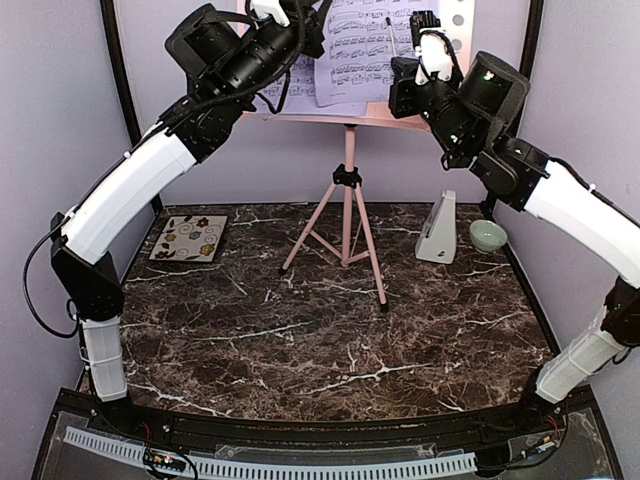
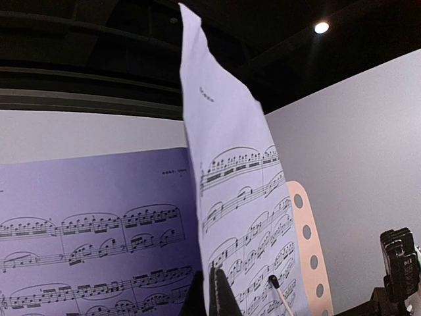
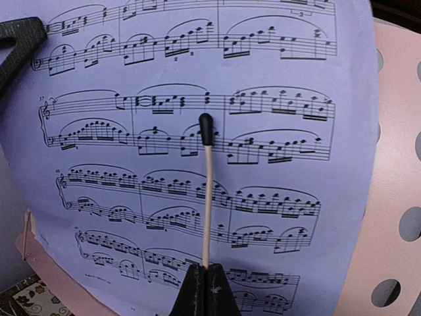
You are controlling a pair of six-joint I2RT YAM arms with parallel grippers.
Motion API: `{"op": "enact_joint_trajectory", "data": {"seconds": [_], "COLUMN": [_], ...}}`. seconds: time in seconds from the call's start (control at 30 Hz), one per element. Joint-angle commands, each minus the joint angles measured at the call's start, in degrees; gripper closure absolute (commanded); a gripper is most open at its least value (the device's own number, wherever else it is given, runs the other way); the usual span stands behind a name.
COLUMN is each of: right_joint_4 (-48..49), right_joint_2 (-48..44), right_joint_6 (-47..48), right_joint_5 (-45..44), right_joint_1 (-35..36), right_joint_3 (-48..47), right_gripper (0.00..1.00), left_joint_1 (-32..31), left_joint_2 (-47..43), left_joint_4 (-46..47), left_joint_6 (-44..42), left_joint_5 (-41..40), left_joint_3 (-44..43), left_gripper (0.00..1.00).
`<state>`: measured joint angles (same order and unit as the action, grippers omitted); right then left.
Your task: Set up the instrument practice props
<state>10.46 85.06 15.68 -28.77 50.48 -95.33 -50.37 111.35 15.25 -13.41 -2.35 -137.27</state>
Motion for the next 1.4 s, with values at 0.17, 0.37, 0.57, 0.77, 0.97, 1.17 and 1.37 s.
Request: {"op": "enact_joint_trajectory", "data": {"seconds": [0.17,0.37,0.57,0.77,0.97,1.17,1.37], "right_joint_4": [1.86,1.72,1.91,2.09,2.54,2.73,3.06], "right_joint_2": [-1.47,-1.74,-2.24,-2.48,-2.61,-2.79,-2.96], "right_joint_6": [0.01,0.13,-0.10,-0.26,-0.30,-0.21,-0.31], "right_joint_5": [1.70,2.35,2.79,2.44,1.73,0.87,0.69], "right_joint_1": [-0.12,-0.09,-0.07,-0.07,-0.12,-0.12,-0.11], "right_joint_3": [0.36,0.66,1.57,2.17,2.68,2.98,3.64], "right_gripper": [1.00,1.00,1.00,1.00,1.00,1.00,1.00], "left_joint_1": [-1.31,-1.40,-1.40,-1.40,-1.46,-1.86,-2.53], "left_joint_2": [3.26,5.02,5.80,5.79,4.20,-0.41,-5.34], "left_joint_4": [4.53,3.46,2.85,2.15,-0.77,-1.28,2.71], "left_joint_6": [0.65,-0.55,-1.56,-2.22,-2.21,-2.77,-1.74], "left_joint_5": [4.07,6.44,7.36,6.87,5.59,3.26,1.44], "left_joint_3": [-4.47,-6.02,-6.57,-7.30,-6.84,-1.02,9.14], "left_gripper": [1.00,1.00,0.99,0.81,0.71,0.59,0.61]}}
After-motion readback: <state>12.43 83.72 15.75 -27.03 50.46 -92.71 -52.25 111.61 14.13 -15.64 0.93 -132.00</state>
